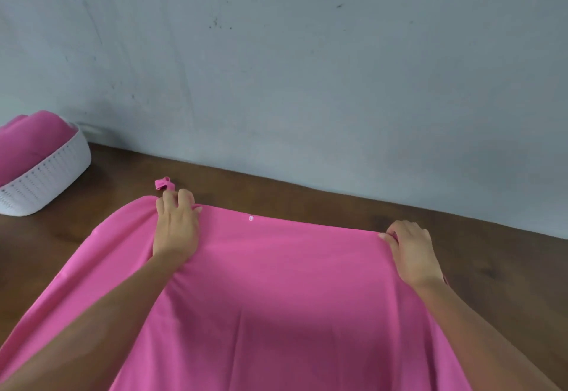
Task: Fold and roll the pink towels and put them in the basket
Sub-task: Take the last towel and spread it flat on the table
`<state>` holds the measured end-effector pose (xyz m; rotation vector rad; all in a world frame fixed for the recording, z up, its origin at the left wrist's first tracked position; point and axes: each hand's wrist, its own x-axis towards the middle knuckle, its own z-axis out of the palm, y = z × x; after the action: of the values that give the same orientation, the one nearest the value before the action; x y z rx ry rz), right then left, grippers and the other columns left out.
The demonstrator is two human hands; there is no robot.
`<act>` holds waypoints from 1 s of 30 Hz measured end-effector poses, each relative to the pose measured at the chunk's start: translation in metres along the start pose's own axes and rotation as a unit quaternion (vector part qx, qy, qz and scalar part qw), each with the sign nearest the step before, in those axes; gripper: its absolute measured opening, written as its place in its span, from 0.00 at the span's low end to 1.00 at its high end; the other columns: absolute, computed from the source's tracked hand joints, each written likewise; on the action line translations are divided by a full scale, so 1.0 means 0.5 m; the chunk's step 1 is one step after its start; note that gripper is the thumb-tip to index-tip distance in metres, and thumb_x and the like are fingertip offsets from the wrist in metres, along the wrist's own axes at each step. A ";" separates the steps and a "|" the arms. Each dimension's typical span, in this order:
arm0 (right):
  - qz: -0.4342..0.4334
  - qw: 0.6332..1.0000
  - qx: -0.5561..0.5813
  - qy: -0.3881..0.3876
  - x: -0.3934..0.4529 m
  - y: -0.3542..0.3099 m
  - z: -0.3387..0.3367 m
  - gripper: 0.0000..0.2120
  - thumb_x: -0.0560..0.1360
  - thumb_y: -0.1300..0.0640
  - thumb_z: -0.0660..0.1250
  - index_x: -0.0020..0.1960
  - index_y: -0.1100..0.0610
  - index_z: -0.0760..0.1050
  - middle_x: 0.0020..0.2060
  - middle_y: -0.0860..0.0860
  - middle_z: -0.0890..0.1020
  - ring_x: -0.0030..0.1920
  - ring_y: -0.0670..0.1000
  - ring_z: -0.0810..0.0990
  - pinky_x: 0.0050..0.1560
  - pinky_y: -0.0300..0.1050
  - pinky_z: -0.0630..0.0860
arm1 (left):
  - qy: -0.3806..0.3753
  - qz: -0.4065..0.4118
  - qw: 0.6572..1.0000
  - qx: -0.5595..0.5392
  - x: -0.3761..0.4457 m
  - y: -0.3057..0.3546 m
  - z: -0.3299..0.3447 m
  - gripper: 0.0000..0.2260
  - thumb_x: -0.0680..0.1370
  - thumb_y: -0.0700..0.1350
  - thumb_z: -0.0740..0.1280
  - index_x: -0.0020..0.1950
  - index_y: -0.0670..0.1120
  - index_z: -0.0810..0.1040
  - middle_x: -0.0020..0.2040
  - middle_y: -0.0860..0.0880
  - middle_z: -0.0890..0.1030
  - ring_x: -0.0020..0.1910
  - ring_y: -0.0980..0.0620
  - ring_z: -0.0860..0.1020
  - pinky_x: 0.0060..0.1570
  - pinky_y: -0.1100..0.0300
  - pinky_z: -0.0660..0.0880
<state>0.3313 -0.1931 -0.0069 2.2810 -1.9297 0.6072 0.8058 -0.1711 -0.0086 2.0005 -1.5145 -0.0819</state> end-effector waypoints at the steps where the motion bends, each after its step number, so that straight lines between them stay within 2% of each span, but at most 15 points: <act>1: -0.003 1.000 -0.006 0.004 0.024 0.001 0.009 0.10 0.79 0.56 0.68 0.40 0.54 0.71 0.36 0.48 0.74 0.39 0.55 0.72 0.45 0.52 0.65 | 0.000 0.004 1.000 0.004 0.024 0.000 0.011 0.05 0.81 0.41 0.63 0.52 0.41 0.68 0.58 0.38 0.68 0.53 0.40 0.65 0.54 0.38 0.70; 7: -0.003 0.999 -0.030 0.027 0.127 0.013 0.054 0.11 0.77 0.57 0.71 0.39 0.57 0.73 0.35 0.51 0.76 0.38 0.57 0.74 0.46 0.54 0.69 | -0.005 0.036 0.999 0.036 0.143 -0.012 0.078 0.04 0.81 0.41 0.63 0.50 0.42 0.68 0.59 0.33 0.71 0.56 0.34 0.67 0.57 0.38 0.68; 10: -0.031 0.997 -0.046 0.055 0.156 0.011 0.062 0.12 0.77 0.59 0.72 0.38 0.59 0.73 0.33 0.54 0.76 0.36 0.60 0.75 0.43 0.55 0.72 | -0.006 0.055 0.996 0.065 0.183 -0.015 0.100 0.06 0.81 0.41 0.62 0.53 0.39 0.70 0.56 0.34 0.72 0.54 0.36 0.68 0.60 0.39 0.66; 16: -0.071 0.986 -0.115 0.093 0.190 0.004 0.071 0.16 0.78 0.50 0.61 0.38 0.60 0.72 0.31 0.56 0.76 0.33 0.60 0.76 0.38 0.54 0.73 | 0.013 0.079 0.992 0.092 0.207 -0.003 0.107 0.05 0.81 0.38 0.62 0.52 0.36 0.72 0.51 0.36 0.73 0.51 0.37 0.69 0.60 0.38 0.66; 18: -0.087 0.979 -0.160 0.097 0.194 0.006 0.075 0.17 0.79 0.49 0.58 0.39 0.60 0.73 0.32 0.56 0.77 0.34 0.60 0.77 0.40 0.54 0.71 | 0.016 0.073 0.993 0.096 0.206 -0.002 0.109 0.05 0.81 0.38 0.62 0.53 0.35 0.72 0.51 0.36 0.73 0.51 0.36 0.69 0.60 0.37 0.66; 21: -0.099 0.965 -0.223 0.101 0.188 -0.002 0.077 0.07 0.76 0.57 0.62 0.49 0.61 0.74 0.41 0.59 0.80 0.40 0.63 0.79 0.43 0.57 0.70 | 0.011 0.060 0.994 0.085 0.205 0.001 0.103 0.07 0.81 0.38 0.61 0.55 0.34 0.73 0.53 0.35 0.74 0.54 0.35 0.70 0.63 0.37 0.66; 24: -0.072 0.964 -0.231 0.111 0.184 -0.070 0.066 0.14 0.70 0.65 0.63 0.55 0.63 0.74 0.45 0.62 0.77 0.42 0.63 0.76 0.43 0.58 0.68 | -0.022 0.059 0.994 0.090 0.208 -0.001 0.098 0.10 0.82 0.40 0.59 0.57 0.34 0.73 0.56 0.35 0.74 0.57 0.35 0.70 0.66 0.39 0.63; 27: -0.033 0.977 -0.182 0.108 0.147 -0.191 0.059 0.08 0.71 0.67 0.63 0.50 0.61 0.75 0.41 0.60 0.76 0.40 0.62 0.74 0.40 0.56 0.69 | -0.036 0.038 0.998 0.023 0.209 0.003 0.083 0.08 0.82 0.38 0.58 0.56 0.36 0.73 0.58 0.35 0.74 0.61 0.34 0.69 0.67 0.40 0.62; 30: -0.015 0.992 -0.109 0.063 0.087 -0.293 0.061 0.04 0.74 0.63 0.66 0.48 0.58 0.76 0.41 0.57 0.78 0.40 0.61 0.76 0.40 0.55 0.75 | 0.008 0.039 0.998 -0.040 0.186 -0.006 0.050 0.05 0.80 0.38 0.61 0.54 0.38 0.74 0.55 0.37 0.74 0.55 0.36 0.71 0.60 0.42 0.67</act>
<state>0.4848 -0.2147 0.0073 2.0830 -1.8041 0.4964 0.8300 -0.2643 -0.0017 1.8730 -1.5533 -0.0913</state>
